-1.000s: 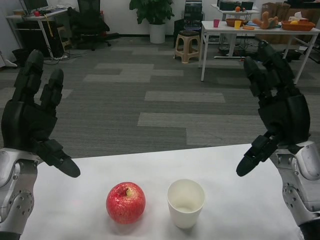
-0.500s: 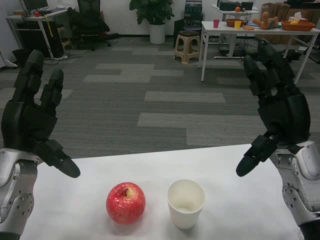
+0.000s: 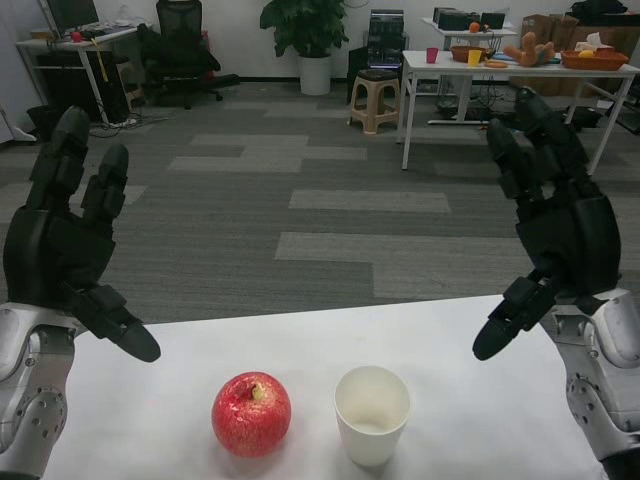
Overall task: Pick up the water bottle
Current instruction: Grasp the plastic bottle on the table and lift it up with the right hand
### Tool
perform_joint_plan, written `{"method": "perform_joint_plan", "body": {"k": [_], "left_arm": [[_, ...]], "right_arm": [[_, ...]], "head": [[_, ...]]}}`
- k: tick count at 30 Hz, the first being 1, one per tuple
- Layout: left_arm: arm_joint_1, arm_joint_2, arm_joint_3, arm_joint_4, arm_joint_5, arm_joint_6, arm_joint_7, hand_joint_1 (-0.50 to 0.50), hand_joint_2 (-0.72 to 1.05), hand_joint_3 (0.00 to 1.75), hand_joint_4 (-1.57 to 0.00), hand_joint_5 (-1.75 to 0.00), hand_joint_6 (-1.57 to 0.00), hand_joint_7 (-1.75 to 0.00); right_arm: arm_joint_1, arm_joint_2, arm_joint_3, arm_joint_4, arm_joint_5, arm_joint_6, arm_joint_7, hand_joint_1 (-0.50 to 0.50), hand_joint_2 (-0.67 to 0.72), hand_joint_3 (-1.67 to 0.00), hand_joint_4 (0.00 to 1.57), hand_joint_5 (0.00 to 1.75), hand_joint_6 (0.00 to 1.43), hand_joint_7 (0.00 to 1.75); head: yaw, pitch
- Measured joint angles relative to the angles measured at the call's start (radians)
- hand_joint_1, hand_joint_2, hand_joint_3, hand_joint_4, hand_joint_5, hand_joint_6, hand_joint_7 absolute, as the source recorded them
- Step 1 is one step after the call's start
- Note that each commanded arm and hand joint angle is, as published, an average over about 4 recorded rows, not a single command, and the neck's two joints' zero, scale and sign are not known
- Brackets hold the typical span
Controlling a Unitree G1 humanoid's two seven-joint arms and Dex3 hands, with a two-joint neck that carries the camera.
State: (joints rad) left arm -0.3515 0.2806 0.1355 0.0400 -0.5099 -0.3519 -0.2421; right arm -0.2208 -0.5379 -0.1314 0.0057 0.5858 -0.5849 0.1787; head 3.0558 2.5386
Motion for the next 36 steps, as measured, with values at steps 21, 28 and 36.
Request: {"method": "perform_joint_plan", "body": {"k": [21,28,36], "left_arm": [[-0.011,0.000,-0.001,0.003,0.000,0.000,0.000,-0.50,-0.72,0.09,0.00,0.00,0.00,-0.03],[-0.013,0.000,-0.002,0.024,0.000,-0.001,0.000,-0.50,-0.72,0.09,0.00,0.00,0.00,-0.03],[-0.020,0.000,-0.012,0.055,-0.008,-0.003,0.000,-0.50,-0.72,0.09,0.00,0.00,0.00,-0.02]], "right_arm": [[-0.002,0.000,0.000,0.011,0.000,-0.005,-0.007,-0.46,0.60,0.00,0.00,0.00,0.00,0.14],[0.000,0.019,-0.001,-0.017,0.000,-0.006,-0.007,-0.46,0.60,0.00,0.00,0.00,0.00,0.14],[0.022,0.057,-0.007,-0.032,-0.003,-0.004,-0.007,-0.46,0.53,0.00,0.00,0.00,0.00,0.14]], "head": [[-0.095,0.015],[-0.373,0.015],[-0.769,0.018]]}}
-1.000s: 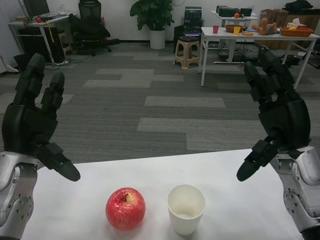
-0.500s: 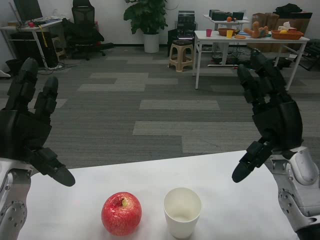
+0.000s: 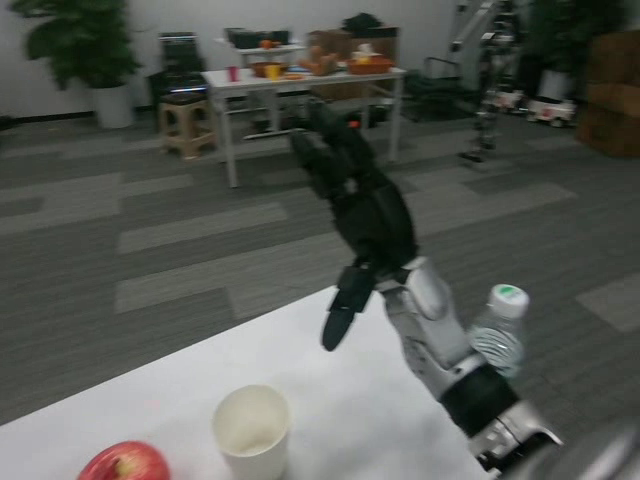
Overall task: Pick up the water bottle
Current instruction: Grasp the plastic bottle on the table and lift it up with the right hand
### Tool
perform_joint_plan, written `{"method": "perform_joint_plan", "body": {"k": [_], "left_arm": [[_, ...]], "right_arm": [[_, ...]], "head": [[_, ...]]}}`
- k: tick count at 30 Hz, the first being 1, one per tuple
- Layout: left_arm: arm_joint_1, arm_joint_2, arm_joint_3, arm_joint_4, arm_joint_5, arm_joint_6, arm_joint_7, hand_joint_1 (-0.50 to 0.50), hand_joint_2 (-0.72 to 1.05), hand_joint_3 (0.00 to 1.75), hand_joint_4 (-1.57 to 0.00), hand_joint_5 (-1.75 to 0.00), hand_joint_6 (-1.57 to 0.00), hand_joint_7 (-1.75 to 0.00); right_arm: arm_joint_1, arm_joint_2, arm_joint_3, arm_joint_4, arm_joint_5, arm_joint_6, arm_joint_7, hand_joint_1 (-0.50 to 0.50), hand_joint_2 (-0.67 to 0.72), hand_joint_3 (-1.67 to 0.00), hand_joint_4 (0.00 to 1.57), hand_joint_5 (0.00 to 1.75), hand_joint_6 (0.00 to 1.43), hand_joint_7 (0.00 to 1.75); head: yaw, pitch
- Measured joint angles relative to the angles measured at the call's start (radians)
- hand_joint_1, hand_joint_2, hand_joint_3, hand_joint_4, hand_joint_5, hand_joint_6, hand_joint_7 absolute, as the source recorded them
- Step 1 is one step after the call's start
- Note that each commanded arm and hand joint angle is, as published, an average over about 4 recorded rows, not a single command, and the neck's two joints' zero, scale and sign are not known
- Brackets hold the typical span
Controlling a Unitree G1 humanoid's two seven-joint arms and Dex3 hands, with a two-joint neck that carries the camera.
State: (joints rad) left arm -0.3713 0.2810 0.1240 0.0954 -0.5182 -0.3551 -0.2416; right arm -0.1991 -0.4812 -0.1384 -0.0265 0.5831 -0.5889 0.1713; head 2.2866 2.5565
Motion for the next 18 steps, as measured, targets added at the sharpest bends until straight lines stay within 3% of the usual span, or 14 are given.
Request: {"method": "perform_joint_plan", "body": {"k": [3,7,18], "left_arm": [[-0.005,0.003,-0.003,0.014,-0.011,-0.011,0.000,-0.50,-0.72,0.09,0.00,0.00,0.00,-0.02],[-0.006,0.010,-0.005,0.018,-0.014,-0.018,0.005,-0.50,-0.72,0.09,0.00,0.00,0.00,0.00],[-0.036,0.013,-0.019,0.053,-0.015,-0.020,0.014,-0.50,-0.72,0.09,0.00,0.00,0.00,0.00]], "right_arm": [[0.000,0.010,-0.008,0.000,-0.010,0.001,0.000,-0.46,0.53,0.00,0.00,0.00,0.00,0.14],[0.000,0.024,-0.023,-0.004,-0.033,0.006,0.000,-0.46,0.53,0.00,0.00,0.00,0.00,0.14],[0.000,0.051,-0.033,-0.014,-0.057,0.033,0.000,-0.46,0.53,0.00,0.00,0.00,0.00,0.14]], "head": [[-0.097,-0.014],[-0.163,-0.011],[-0.145,-0.005]]}}
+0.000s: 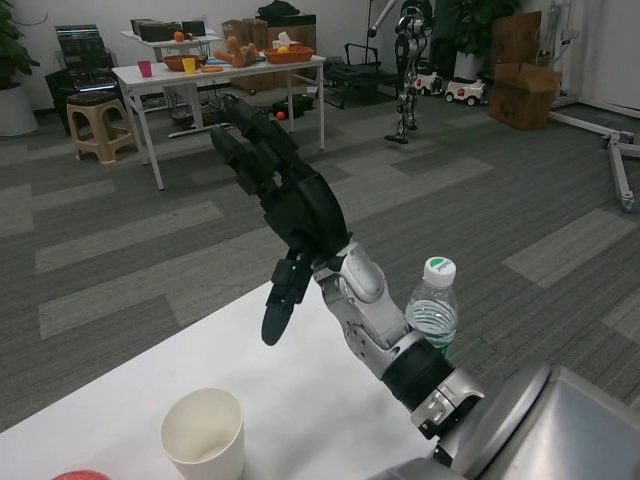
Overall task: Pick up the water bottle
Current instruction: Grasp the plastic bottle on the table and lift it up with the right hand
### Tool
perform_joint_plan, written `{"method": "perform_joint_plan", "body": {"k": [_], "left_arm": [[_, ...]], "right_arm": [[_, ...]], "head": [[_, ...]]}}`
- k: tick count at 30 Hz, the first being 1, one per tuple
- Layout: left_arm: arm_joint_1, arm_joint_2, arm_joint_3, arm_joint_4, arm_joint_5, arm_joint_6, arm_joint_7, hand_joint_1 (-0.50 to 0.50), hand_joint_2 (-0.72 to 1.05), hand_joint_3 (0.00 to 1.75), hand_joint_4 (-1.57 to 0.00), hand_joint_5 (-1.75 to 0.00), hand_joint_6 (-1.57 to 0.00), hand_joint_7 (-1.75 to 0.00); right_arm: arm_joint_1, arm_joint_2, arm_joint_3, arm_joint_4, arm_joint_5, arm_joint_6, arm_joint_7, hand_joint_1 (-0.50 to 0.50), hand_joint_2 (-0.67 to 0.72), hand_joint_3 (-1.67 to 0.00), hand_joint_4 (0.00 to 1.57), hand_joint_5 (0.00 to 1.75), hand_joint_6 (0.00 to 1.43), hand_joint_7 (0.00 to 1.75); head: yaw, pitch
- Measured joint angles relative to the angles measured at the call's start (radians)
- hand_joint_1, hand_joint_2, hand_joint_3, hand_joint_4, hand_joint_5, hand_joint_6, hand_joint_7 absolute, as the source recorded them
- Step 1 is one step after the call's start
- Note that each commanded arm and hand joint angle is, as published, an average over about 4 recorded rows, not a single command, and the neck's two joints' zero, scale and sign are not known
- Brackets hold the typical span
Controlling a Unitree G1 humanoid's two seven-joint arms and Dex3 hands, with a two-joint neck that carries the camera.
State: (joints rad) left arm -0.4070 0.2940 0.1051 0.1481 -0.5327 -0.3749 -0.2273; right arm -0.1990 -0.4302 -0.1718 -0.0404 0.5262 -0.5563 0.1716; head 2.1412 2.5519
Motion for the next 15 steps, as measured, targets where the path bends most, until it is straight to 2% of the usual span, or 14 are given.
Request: {"method": "perform_joint_plan", "body": {"k": [6,10,15], "left_arm": [[-0.001,0.002,-0.002,0.004,-0.007,0.000,0.000,-0.50,-0.72,0.09,0.00,0.00,0.00,-0.05],[-0.001,0.004,-0.003,0.005,-0.007,0.000,0.000,-0.50,-0.72,0.09,0.00,0.00,0.00,0.00],[-0.004,0.006,-0.004,0.006,-0.008,0.000,0.000,-0.50,-0.72,0.09,0.00,0.00,0.00,-0.07]], "right_arm": [[0.000,0.004,0.000,-0.039,0.011,0.002,0.000,-0.46,0.53,0.00,0.00,0.00,0.00,0.14],[0.001,0.004,0.007,-0.069,0.057,-0.016,-0.022,-0.46,0.53,0.00,0.00,0.00,0.00,0.16],[0.014,0.004,-0.013,-0.132,0.101,-0.030,-0.047,-0.46,0.53,0.00,0.03,0.00,0.00,0.19]], "head": [[0.022,0.004],[0.035,0.004],[0.048,-0.007]]}}
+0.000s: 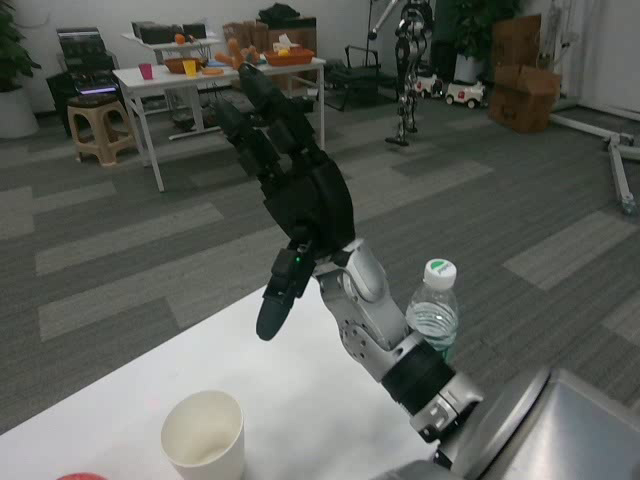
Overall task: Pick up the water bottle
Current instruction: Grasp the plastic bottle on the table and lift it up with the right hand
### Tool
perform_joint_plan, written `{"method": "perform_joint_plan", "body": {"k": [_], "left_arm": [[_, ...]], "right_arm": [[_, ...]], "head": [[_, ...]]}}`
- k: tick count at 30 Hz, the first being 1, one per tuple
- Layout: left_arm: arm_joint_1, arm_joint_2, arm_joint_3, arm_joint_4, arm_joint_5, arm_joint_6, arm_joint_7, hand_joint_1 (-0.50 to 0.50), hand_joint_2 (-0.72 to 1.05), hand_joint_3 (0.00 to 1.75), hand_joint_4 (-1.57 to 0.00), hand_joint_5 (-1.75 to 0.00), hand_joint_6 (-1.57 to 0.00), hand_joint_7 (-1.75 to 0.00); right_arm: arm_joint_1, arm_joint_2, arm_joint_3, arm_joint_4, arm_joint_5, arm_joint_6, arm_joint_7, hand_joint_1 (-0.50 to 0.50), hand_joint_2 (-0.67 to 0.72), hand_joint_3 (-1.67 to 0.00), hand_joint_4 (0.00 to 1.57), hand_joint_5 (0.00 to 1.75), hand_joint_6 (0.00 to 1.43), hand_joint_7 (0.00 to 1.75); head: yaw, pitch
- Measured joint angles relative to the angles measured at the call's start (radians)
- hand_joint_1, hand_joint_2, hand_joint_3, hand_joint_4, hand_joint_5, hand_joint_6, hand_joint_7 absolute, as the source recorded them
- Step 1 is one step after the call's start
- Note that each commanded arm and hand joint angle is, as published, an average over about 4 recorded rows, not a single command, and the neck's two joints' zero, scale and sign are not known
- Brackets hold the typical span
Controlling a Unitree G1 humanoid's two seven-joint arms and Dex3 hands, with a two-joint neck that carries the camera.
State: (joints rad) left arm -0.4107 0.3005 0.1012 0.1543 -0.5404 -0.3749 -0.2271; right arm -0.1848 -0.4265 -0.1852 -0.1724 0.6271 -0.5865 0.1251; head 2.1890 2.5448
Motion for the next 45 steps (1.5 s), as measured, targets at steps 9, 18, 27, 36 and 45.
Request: {"method": "perform_joint_plan", "body": {"k": [9,18,27,36,45], "left_arm": [[-0.013,0.012,0.000,0.003,-0.017,-0.003,0.002,-0.50,-0.72,0.09,0.00,0.00,0.00,-0.02],[-0.020,0.018,-0.002,0.024,-0.028,-0.005,0.002,-0.50,-0.72,0.09,0.00,0.00,0.00,0.00],[-0.024,0.021,-0.003,0.046,-0.039,-0.005,0.004,-0.50,-0.72,0.09,0.00,0.00,0.00,0.00],[-0.042,0.024,-0.006,0.075,-0.040,-0.005,0.005,-0.50,-0.72,0.09,0.00,0.00,0.00,-0.02],[-0.058,0.024,-0.006,0.086,-0.040,-0.005,0.006,-0.50,-0.72,0.09,0.00,0.00,0.00,-0.03]], "right_arm": [[0.112,0.001,-0.190,-0.141,0.047,-0.011,-0.073,-0.46,0.58,0.00,0.09,0.00,0.00,0.21],[0.210,0.006,-0.387,-0.196,0.129,-0.013,-0.100,-0.46,0.60,0.00,0.11,0.02,0.00,0.21],[0.267,0.019,-0.470,-0.226,0.197,-0.012,-0.106,-0.46,0.60,0.00,0.14,0.07,0.00,0.21],[0.293,0.028,-0.549,-0.242,0.225,-0.010,-0.118,-0.46,0.60,0.00,0.17,0.10,0.00,0.21],[0.336,0.022,-0.591,-0.198,0.308,-0.010,-0.120,-0.46,0.60,0.00,0.17,0.10,0.00,0.21]], "head": [[0.015,0.000],[0.025,-0.003],[0.021,-0.020],[0.030,-0.039],[0.030,-0.051]]}}
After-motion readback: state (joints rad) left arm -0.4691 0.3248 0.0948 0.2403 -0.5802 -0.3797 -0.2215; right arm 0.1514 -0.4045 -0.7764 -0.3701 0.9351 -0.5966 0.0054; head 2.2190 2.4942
